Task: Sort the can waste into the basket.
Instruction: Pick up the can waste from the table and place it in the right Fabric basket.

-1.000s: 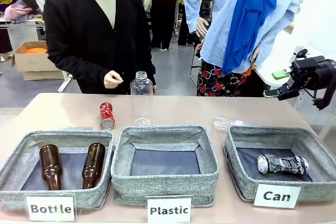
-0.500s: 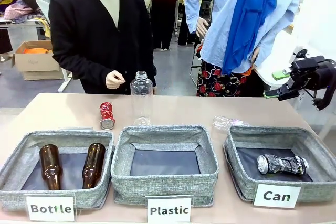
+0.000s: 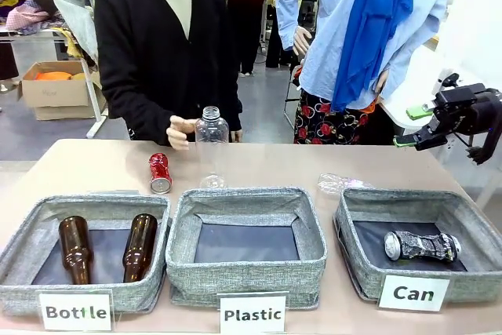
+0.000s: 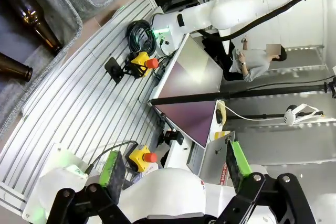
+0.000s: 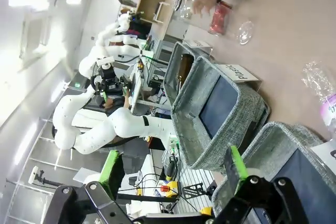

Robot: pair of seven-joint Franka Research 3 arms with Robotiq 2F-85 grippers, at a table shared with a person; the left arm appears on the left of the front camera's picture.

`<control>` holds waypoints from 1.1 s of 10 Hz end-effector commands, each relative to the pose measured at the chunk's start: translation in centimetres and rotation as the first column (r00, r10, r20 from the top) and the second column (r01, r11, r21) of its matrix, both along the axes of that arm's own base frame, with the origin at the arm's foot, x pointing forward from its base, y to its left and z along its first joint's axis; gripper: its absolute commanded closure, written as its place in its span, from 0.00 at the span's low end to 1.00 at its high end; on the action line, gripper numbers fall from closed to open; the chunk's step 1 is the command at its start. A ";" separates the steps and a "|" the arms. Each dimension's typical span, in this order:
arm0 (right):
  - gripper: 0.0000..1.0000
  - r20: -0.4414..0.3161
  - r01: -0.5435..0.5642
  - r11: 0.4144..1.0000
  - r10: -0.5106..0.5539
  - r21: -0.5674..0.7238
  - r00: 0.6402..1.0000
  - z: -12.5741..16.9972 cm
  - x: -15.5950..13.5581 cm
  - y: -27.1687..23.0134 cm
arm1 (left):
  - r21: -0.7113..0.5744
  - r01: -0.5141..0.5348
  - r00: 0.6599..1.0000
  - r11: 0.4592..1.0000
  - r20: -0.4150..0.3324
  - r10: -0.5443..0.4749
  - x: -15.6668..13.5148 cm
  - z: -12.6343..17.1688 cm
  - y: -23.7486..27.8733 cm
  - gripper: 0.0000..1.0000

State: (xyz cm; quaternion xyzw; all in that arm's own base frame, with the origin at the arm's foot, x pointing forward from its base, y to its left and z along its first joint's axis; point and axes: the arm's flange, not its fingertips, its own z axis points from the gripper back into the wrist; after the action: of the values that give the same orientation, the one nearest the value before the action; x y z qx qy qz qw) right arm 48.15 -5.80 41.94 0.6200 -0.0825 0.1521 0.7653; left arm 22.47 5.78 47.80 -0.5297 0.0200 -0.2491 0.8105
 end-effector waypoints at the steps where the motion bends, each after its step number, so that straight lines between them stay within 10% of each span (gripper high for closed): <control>1: 0.00 0.020 -0.015 1.000 0.015 -0.008 1.000 0.3 -0.3 -0.2 | 0.093 -0.215 0.975 0.972 0.074 0.209 0.4 1.4 -0.8 0.00; 5: 0.00 0.020 -0.015 1.000 0.015 -0.008 1.000 0.3 -0.3 -0.2 | 0.312 -0.745 0.665 0.590 0.409 0.624 9.1 5.3 -4.8 0.00; 8: 0.00 0.020 -0.015 1.000 0.015 -0.008 1.000 0.3 -0.3 -0.2 | 0.462 -0.776 0.630 0.430 0.607 0.485 16.2 4.1 -7.5 0.00; 10: 0.00 0.020 -0.015 1.000 0.015 -0.008 1.000 0.3 -0.3 -0.2 | 0.455 -0.710 0.704 0.537 0.442 0.556 20.1 3.2 -8.1 0.00; 11: 0.00 0.020 -0.015 1.000 0.015 -0.008 1.000 0.3 -0.3 -0.2 | 0.392 -0.778 0.613 0.492 0.644 0.457 15.4 4.1 -8.9 0.00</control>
State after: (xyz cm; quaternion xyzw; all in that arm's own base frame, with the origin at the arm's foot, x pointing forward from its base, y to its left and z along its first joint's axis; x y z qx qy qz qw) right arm 48.17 -5.77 41.95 0.6198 -0.0821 0.1528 0.7653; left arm 41.26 -3.26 49.45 -0.1188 -0.2483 -0.0132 0.9613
